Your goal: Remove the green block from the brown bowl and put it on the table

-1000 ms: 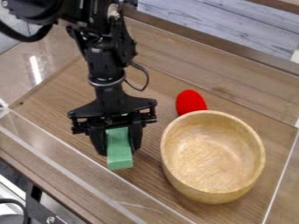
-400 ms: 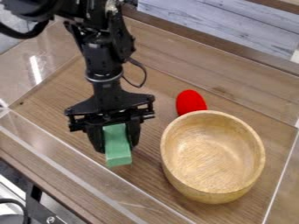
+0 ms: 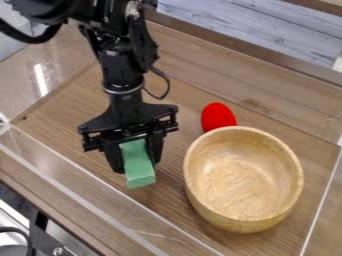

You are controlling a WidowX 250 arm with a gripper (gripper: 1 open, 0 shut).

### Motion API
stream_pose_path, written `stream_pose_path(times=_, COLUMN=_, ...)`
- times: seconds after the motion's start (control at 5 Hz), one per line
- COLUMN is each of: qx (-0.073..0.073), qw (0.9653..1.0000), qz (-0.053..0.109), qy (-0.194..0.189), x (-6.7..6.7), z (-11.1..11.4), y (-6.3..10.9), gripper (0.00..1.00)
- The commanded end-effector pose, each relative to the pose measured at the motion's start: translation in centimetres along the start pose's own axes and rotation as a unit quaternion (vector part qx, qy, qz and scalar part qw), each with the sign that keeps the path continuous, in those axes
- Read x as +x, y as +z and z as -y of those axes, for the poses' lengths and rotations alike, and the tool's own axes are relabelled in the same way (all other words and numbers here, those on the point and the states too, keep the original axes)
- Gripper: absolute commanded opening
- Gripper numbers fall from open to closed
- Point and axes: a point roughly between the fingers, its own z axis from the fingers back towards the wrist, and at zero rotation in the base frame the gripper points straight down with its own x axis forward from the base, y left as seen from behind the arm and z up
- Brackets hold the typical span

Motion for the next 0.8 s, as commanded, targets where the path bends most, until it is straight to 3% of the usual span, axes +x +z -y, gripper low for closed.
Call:
stream_pose_path(times=0.0, qx=-0.011, qw=0.9996, qz=0.018, qy=0.019, x=0.4, z=-0.2, y=0.8, gripper=0.0)
stream_pose_path(times=0.4, qx=-0.007, qw=0.9991, qz=0.024, qy=0.034, x=-0.1, z=0.9, y=-0.1, gripper=0.0)
stream_pose_path(times=0.6, qx=-0.005, qw=0.9983, qz=0.027, qy=0.052, x=-0.3, z=0.2, y=0.1, gripper=0.0)
